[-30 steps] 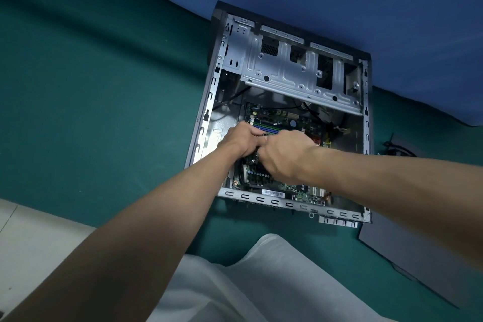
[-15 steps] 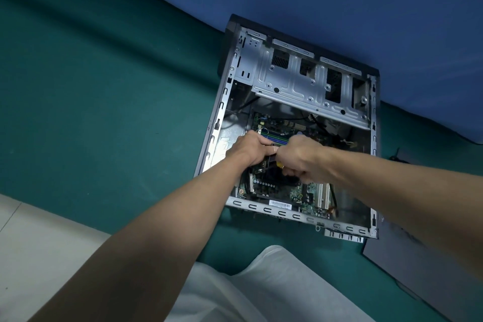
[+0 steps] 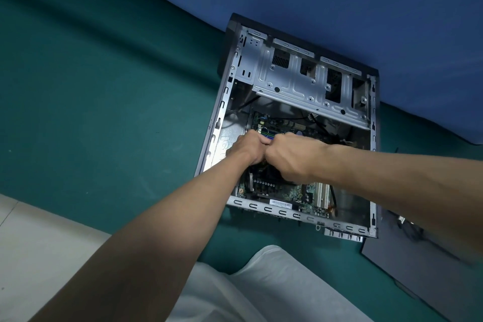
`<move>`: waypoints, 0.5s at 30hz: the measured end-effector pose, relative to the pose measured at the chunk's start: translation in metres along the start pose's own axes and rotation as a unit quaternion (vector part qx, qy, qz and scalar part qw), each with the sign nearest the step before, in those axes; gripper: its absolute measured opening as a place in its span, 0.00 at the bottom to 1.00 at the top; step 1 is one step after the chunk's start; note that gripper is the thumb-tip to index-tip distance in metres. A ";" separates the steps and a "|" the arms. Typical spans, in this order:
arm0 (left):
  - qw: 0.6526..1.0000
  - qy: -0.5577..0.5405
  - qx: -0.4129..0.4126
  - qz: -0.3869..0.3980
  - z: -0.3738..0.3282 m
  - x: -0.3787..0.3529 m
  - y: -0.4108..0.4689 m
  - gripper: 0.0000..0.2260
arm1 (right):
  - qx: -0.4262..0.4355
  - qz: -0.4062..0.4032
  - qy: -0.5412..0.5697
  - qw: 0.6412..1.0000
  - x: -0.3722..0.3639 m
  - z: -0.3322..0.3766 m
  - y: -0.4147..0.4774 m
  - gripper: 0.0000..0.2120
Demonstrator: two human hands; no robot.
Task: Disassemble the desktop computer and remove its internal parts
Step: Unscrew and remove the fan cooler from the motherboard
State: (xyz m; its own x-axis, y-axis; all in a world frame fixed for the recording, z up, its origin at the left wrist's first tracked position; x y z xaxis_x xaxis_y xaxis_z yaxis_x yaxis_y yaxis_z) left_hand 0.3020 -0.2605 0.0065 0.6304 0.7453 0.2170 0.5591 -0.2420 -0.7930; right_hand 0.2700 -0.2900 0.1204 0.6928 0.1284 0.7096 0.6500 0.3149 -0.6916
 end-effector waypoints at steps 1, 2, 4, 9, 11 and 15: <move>1.000 -0.008 -0.005 -0.009 0.000 0.001 0.001 0.12 | -0.018 -0.030 0.060 0.998 -0.001 -0.006 0.000 0.08; 1.000 -0.004 -0.005 -0.023 0.001 0.002 0.002 0.09 | -0.042 -0.044 0.110 0.992 -0.003 -0.010 -0.001 0.09; 1.000 0.022 -0.016 -0.011 0.001 -0.002 0.004 0.06 | -0.123 -0.074 0.198 0.970 -0.007 -0.021 -0.004 0.13; 0.998 0.061 -0.021 0.006 -0.002 -0.006 0.001 0.09 | -0.321 -0.057 0.356 0.876 -0.025 -0.047 -0.012 0.14; 0.997 0.068 -0.026 0.001 -0.003 -0.005 0.003 0.09 | -0.282 -0.040 0.287 0.914 -0.017 -0.044 -0.007 0.12; 0.996 0.087 -0.031 -0.020 -0.005 -0.001 0.001 0.05 | -0.068 -0.010 0.010 0.998 -0.003 -0.015 -0.004 0.12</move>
State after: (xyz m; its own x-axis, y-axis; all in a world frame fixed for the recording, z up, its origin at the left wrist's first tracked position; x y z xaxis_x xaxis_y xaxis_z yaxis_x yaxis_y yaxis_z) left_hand 0.3050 -0.2646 0.0081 0.6872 0.6379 0.3476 0.6144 -0.2551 -0.7466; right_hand 0.2704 -0.3055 0.1190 0.6849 0.1052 0.7210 0.6987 0.1860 -0.6908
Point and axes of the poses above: each hand's wrist, its own y-axis towards the middle knuckle, its own x-axis out of the back of the hand, z = x × y, the point moved 8 cm from there along y, towards the middle knuckle, and after that the axes turned 8 degrees about x, right-handed, at the moved point
